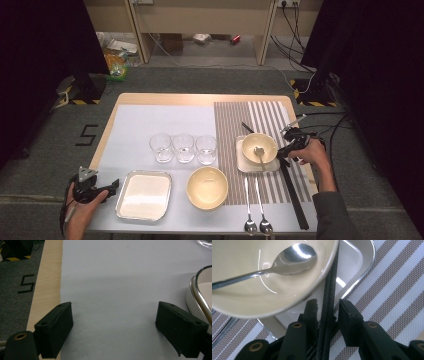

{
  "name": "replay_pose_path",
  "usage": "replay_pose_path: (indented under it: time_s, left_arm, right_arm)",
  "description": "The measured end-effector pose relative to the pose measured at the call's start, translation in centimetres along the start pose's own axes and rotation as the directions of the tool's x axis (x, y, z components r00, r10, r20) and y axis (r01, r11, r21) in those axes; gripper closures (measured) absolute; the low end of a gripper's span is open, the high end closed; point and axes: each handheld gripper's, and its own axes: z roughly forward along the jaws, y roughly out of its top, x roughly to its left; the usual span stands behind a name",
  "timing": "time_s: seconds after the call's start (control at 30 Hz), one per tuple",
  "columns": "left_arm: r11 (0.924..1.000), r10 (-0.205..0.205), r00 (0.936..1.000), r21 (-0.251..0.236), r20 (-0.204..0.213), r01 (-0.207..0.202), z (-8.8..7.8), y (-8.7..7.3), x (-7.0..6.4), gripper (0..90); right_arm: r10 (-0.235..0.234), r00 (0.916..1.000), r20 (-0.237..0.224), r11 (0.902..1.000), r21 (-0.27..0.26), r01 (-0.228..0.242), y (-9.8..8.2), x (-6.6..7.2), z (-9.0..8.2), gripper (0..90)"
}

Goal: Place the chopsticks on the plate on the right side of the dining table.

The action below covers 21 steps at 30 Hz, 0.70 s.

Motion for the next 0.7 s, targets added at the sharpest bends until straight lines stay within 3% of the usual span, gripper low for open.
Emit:
replay_pose_path:
  time_s: [0.33,0.53,0.7]
  left_arm:
    - [1.0,0.001,1.0,0.001,-0.001,-0.001,0.0,0.0,0.0,13.5]
    - [1.0,0.0,1.0,0.0,-0.001,0.0,0.0,0.0,0.0,13.6]
    - [1.0,0.0,1.0,0.0,-0.001,0.0,0.0,0.0,0.0,13.5]
  right_arm:
    - [-0.02,0.9998,0.006,0.9995,-0.022,0.02,-2.4,0.3,-1.2,65.4]
    - [-0.054,0.9985,0.009,0.9986,0.002,0.054,-2.4,0.2,-0.6,73.6]
    - [-0.054,0.9986,0.005,0.9985,0.015,0.053,-1.9,0.1,-0.5,77.3]
